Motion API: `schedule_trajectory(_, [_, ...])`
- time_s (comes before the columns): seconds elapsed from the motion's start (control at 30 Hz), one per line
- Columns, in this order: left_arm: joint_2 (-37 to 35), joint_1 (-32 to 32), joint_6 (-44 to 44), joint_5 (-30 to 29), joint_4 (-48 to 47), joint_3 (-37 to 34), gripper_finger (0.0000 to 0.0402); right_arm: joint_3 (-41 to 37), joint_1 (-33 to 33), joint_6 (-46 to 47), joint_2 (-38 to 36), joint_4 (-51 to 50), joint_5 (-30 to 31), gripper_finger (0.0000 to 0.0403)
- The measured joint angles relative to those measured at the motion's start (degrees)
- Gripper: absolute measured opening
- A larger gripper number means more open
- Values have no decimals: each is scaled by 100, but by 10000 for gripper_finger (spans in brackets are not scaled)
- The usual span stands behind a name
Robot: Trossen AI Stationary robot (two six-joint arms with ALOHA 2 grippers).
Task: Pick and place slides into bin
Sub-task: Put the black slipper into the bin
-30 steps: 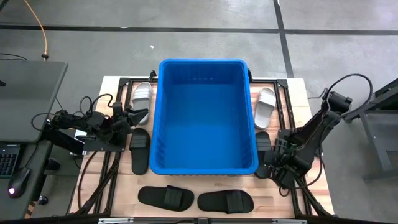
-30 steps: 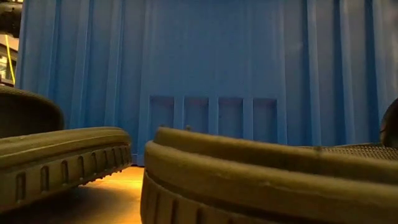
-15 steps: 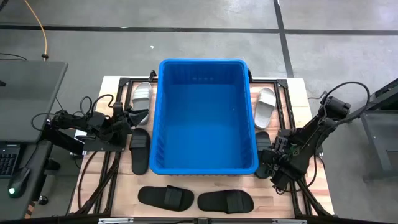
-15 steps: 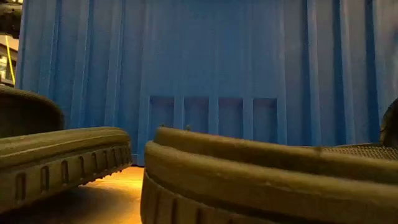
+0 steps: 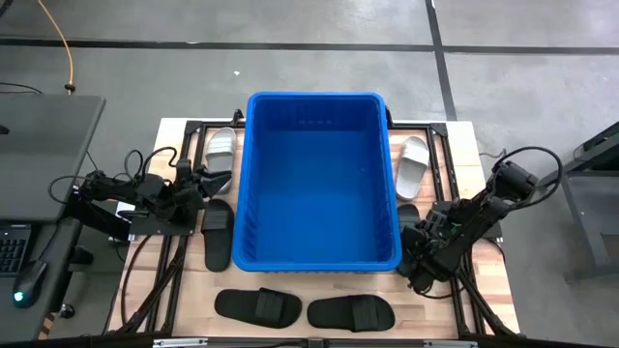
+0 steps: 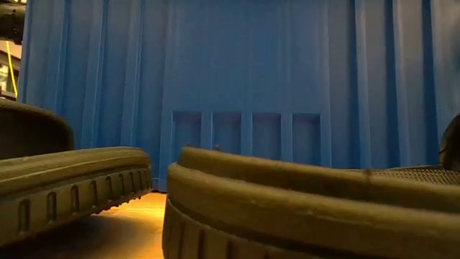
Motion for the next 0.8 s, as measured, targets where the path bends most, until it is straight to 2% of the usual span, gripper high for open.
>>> schedule_trajectory(0.13, [0, 0, -38, 1, 0, 0, 129, 2, -210, -12, -24, 30, -10, 31])
schedule_trajectory(0.17, [0, 0, -39, 2, 0, 0, 129, 2, -250, -14, -32, 32, -31, 17])
schedule_trajectory(0.4, [0, 0, 5, 0, 2, 0, 129, 11, -274, 81, -70, -48, -449, 4])
schedule_trajectory(0.67, [0, -4, 211, 91, -7, 0, 129, 260, 225, 369, -458, -685, -1599, 1])
schedule_trajectory(0.8, [-2, -4, 203, 91, -4, 0, 129, 509, 493, 300, -738, -975, -1975, 1])
